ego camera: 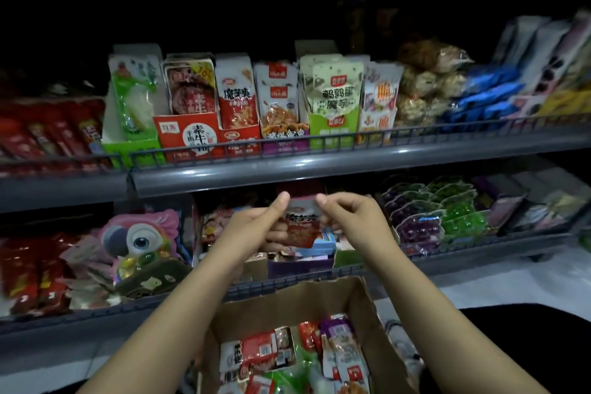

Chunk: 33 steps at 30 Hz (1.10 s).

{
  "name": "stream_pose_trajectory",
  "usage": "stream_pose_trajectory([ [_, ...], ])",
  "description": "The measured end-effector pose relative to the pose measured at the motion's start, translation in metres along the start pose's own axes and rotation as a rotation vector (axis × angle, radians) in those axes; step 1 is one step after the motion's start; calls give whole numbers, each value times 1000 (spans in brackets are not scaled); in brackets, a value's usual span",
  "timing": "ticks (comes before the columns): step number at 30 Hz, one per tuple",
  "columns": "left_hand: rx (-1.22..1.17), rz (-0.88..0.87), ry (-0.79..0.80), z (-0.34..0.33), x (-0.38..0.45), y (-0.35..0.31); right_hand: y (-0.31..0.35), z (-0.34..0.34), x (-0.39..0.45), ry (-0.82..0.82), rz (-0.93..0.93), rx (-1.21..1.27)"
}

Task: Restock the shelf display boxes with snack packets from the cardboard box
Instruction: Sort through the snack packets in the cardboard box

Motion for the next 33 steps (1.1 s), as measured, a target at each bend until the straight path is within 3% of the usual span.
stream_pose_trajectory([
  [7, -199, -128, -33, 2, 14, -35, 49, 5, 40, -94, 93, -61],
  [15, -293, -243, -208, 31, 36, -61, 92, -13, 73, 4, 219, -82],
  [19, -290, -358, -289, 43, 41, -81, 112, -28, 92, 143, 272, -258],
  [22, -81, -562, -340, 50, 42, -100, 128, -26, 114, 91, 286, -349],
  [26, 491, -827, -475, 59, 42, -117, 160, -15, 149, -98, 325, -379],
  [29, 912, -881, -490, 60, 54, -112, 180, -13, 177, -233, 372, -421],
  [33, 1135, -846, -430, 59, 70, -100, 194, -18, 207, -323, 351, -401],
])
Point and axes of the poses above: each hand's wrist, its own x-axis towards the middle knuckle, its own z-axis out of the back of the hand, y = z × x, the point moved 7 cm from there along x, towards the middle knuckle, and after that the axes turned 14 degrees about -x, right-handed, at the moved point
